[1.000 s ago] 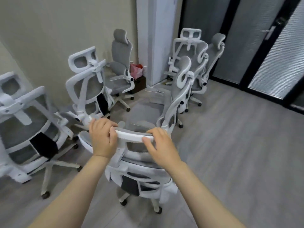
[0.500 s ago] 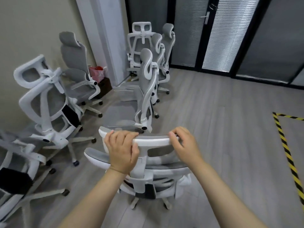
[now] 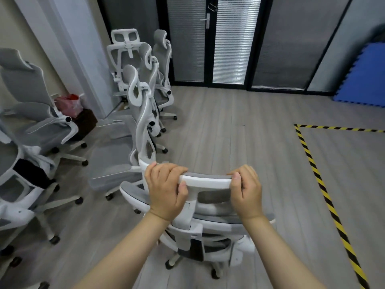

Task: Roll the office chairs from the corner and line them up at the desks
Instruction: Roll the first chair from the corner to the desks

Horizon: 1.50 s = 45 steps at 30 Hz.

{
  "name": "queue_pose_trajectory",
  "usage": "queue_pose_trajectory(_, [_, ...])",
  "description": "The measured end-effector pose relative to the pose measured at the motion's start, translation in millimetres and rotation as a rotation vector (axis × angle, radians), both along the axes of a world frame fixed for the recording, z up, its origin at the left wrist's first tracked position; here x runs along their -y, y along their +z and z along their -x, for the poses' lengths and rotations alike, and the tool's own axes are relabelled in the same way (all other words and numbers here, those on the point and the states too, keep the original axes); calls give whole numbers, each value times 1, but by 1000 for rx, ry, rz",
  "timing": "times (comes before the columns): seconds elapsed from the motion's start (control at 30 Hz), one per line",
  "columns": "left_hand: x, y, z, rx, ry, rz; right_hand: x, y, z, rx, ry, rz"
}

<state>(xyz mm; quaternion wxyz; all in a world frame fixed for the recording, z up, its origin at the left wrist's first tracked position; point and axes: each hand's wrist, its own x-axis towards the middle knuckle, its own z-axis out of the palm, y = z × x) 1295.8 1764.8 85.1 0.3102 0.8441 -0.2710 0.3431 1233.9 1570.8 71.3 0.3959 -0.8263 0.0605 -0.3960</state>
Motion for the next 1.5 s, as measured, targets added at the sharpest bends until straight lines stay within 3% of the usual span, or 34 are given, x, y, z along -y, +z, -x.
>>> queue_pose_trajectory(0.23, [110,20,-17,-81,-172,-20,100,3,13,-52,-135,-6])
queue_pose_trajectory(0.33, [146,34,-33,-40,-345,-265,145,12,27,-95,-127,84])
queue_pose_trajectory(0.47, [205,57,-61,-187,-558,-528,205,37,33,-143,-140,377])
queue_pose_trajectory(0.57, [262,61,-74,-361,-605,-392,235,55,12,-268,-211,528])
queue_pose_trajectory(0.67, [319,50,-84,-306,-481,-264,272,60,-4,-399,-329,502])
queue_pose_trajectory(0.83, [402,23,-100,-24,-552,-130,356,46,8,-127,-453,534])
queue_pose_trajectory(0.97, [489,11,-118,32,-622,-79,424,12,10,-95,-580,576])
queue_pose_trajectory(1.2, [640,-19,-154,41,-794,33,568,9,-15,-140,-767,543])
queue_pose_trajectory(1.5, [832,-22,-183,-19,-997,-178,730,2,-28,-289,-954,338])
